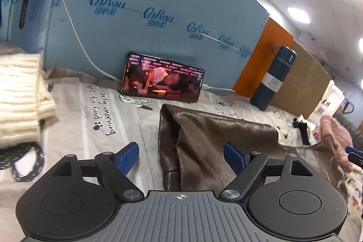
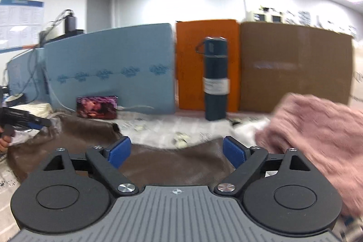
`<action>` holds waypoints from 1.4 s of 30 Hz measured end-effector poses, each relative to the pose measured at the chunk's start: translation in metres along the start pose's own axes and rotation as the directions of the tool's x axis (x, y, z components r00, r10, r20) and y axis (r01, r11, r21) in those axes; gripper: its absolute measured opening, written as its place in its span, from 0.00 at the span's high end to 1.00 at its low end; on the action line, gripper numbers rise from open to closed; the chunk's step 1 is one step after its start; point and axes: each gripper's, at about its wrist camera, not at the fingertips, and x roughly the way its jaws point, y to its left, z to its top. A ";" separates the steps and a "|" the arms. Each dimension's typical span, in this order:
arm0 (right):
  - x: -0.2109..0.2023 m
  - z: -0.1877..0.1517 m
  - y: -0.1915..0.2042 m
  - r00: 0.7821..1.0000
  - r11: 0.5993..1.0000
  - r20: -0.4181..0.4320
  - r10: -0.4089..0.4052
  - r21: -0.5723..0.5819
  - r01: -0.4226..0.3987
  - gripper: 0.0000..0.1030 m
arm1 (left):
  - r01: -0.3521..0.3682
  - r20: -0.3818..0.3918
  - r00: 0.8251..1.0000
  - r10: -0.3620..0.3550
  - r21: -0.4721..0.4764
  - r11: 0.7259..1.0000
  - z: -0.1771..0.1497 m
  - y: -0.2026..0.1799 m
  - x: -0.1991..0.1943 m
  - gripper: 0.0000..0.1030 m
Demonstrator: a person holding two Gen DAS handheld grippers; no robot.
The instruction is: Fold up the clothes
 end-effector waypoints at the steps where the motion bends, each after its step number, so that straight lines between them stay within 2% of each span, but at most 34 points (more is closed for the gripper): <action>1: -0.001 -0.003 -0.004 0.999 0.999 -0.022 -0.026 0.030 0.027 0.15 | -0.007 0.006 1.000 0.007 0.016 1.000 -0.001 -0.004 -0.005 0.18; 4: 0.004 -0.017 -0.016 0.982 0.984 -0.130 -0.137 0.100 0.150 0.15 | -0.007 0.009 1.000 0.007 0.051 0.999 -0.005 -0.013 -0.017 0.17; 7: 0.011 -0.030 -0.018 0.938 0.956 -0.240 -0.252 0.088 0.280 0.15 | 0.012 -0.002 1.000 -0.012 0.051 0.999 -0.013 -0.018 -0.029 0.16; 8: 0.008 -0.031 -0.017 0.933 0.949 -0.241 -0.268 0.100 0.298 0.15 | 0.019 -0.005 1.000 -0.019 0.046 0.999 -0.016 -0.019 -0.033 0.16; 11: -0.020 -0.026 -0.009 0.943 0.925 -0.175 -0.283 0.210 0.317 0.13 | 0.036 -0.003 0.999 -0.036 0.038 0.999 -0.025 -0.021 -0.043 0.11; 13: -0.046 -0.026 -0.004 0.942 0.879 -0.151 -0.300 0.340 0.335 0.05 | 0.045 -0.001 0.999 -0.045 0.039 0.998 -0.028 -0.023 -0.046 0.09; 15: -0.066 -0.029 -0.004 0.959 0.826 -0.168 -0.228 0.489 0.282 0.03 | 0.058 0.000 0.998 -0.058 0.039 0.998 -0.030 -0.024 -0.047 0.09; 18: -0.082 -0.045 -0.003 0.988 0.735 -0.149 -0.052 0.663 0.139 0.03 | 0.065 -0.003 0.998 -0.065 0.031 0.997 -0.032 -0.024 -0.045 0.09; 22: -0.071 -0.061 -0.001 0.985 0.638 -0.174 0.013 0.760 0.126 0.04 | 0.074 -0.003 0.997 -0.074 0.026 0.997 -0.034 -0.025 -0.045 0.09; 24: -0.066 -0.063 0.000 0.989 0.611 -0.150 0.018 0.785 0.108 0.04 | 0.075 -0.002 0.997 -0.075 0.029 0.997 -0.035 -0.026 -0.045 0.09; 28: -0.043 -0.062 0.001 0.992 0.587 -0.126 0.022 0.805 0.089 0.04 | 0.075 -0.014 0.997 -0.075 0.026 0.997 -0.036 -0.026 -0.041 0.09; 33: -0.013 -0.055 0.013 0.989 0.582 -0.108 -0.102 0.800 0.147 0.05 | 0.060 -0.042 0.997 -0.059 0.021 0.998 -0.039 -0.023 -0.034 0.09; 34: -0.010 -0.054 0.015 0.987 0.575 -0.096 -0.128 0.804 0.153 0.08 | 0.060 -0.049 0.997 -0.059 0.021 0.998 -0.039 -0.023 -0.032 0.09; 35: -0.007 -0.056 0.017 0.987 0.562 -0.084 -0.138 0.814 0.148 0.20 | 0.061 -0.056 0.997 -0.059 0.021 0.998 -0.040 -0.023 -0.031 0.09; 36: -0.004 -0.057 0.018 0.987 0.548 -0.072 -0.142 0.825 0.139 0.42 | 0.062 -0.058 0.996 -0.061 0.024 0.998 -0.040 -0.023 -0.030 0.09; 38: 0.000 -0.061 0.021 0.987 0.539 -0.075 -0.143 0.831 0.141 0.66 | 0.067 -0.060 0.996 -0.065 0.030 0.997 -0.041 -0.023 -0.030 0.09; 39: -0.002 -0.061 0.023 0.986 0.553 -0.069 -0.152 0.821 0.143 0.77 | 0.069 -0.061 0.996 -0.067 0.033 0.997 -0.041 -0.023 -0.030 0.09; 42: -0.018 -0.061 0.031 0.988 0.591 -0.005 -0.153 0.801 0.096 0.90 | 0.068 -0.068 0.996 -0.065 0.048 0.997 -0.042 -0.025 -0.028 0.09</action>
